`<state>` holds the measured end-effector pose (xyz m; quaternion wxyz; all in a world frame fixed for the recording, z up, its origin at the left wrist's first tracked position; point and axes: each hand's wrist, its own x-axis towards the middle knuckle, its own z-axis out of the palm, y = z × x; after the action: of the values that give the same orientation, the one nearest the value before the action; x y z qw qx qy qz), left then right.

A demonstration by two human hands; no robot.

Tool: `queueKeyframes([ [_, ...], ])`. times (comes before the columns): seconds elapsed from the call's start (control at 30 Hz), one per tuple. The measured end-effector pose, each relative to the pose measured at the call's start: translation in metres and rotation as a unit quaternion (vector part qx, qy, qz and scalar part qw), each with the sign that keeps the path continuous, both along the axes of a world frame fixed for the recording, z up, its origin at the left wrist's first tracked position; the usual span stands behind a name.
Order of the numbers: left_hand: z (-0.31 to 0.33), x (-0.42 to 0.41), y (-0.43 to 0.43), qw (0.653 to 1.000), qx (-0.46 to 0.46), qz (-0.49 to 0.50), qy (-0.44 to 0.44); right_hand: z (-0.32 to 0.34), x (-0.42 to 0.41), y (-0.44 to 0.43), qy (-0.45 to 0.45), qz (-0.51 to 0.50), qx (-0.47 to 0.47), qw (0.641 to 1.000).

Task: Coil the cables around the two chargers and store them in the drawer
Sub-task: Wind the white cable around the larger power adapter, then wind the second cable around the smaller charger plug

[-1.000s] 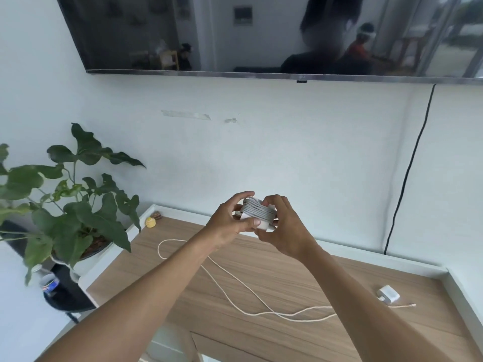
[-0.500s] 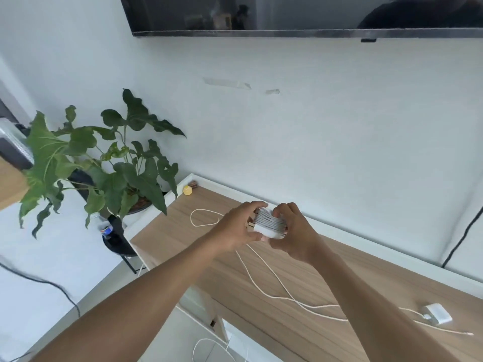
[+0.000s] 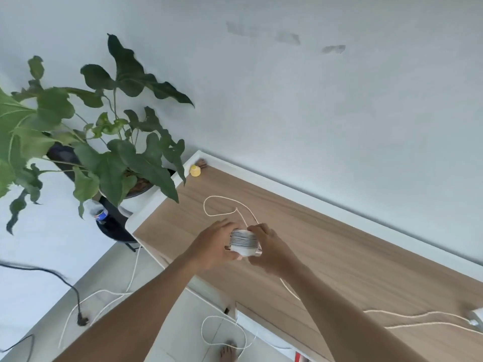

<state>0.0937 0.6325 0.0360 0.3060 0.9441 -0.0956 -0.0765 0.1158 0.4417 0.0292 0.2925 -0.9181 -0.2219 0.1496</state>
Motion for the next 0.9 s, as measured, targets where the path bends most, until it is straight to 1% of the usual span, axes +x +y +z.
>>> queueKeyframes([
  [0.1, -0.032, 0.008, 0.033, 1.000, 0.014, 0.011, 0.014, -0.033, 0.007, 0.033, 0.026, -0.003, 0.003, 1.000],
  [0.23, -0.064, 0.020, 0.067, 0.999, 0.018, 0.022, 0.027, -0.068, 0.017, 0.070, 0.036, -0.020, -0.003, 0.999],
  [0.43, -0.102, 0.034, 0.087, 0.999, 0.023, 0.009, 0.034, -0.105, 0.024, 0.096, 0.043, -0.049, -0.007, 0.998],
  [0.5, -0.109, 0.038, 0.086, 0.999, 0.019, 0.002, 0.027, -0.112, 0.027, 0.096, 0.035, -0.063, -0.008, 0.997],
  [0.6, -0.114, 0.045, 0.086, 0.999, 0.037, -0.025, 0.015, -0.115, 0.031, 0.094, 0.042, -0.067, -0.009, 0.997],
  [0.7, -0.114, 0.050, 0.090, 0.997, 0.042, -0.048, 0.037, -0.116, 0.034, 0.088, 0.080, -0.060, 0.006, 0.995],
  [0.8, -0.106, 0.056, 0.092, 0.997, 0.030, -0.042, 0.064, -0.109, 0.038, 0.073, 0.103, -0.045, 0.016, 0.994],
  [0.83, -0.103, 0.058, 0.090, 0.997, 0.025, -0.036, 0.059, -0.105, 0.039, 0.067, 0.108, -0.047, 0.018, 0.993],
  [0.9, -0.096, 0.064, 0.082, 0.999, 0.016, -0.025, 0.024, -0.098, 0.043, 0.054, 0.110, -0.069, 0.029, 0.991],
])
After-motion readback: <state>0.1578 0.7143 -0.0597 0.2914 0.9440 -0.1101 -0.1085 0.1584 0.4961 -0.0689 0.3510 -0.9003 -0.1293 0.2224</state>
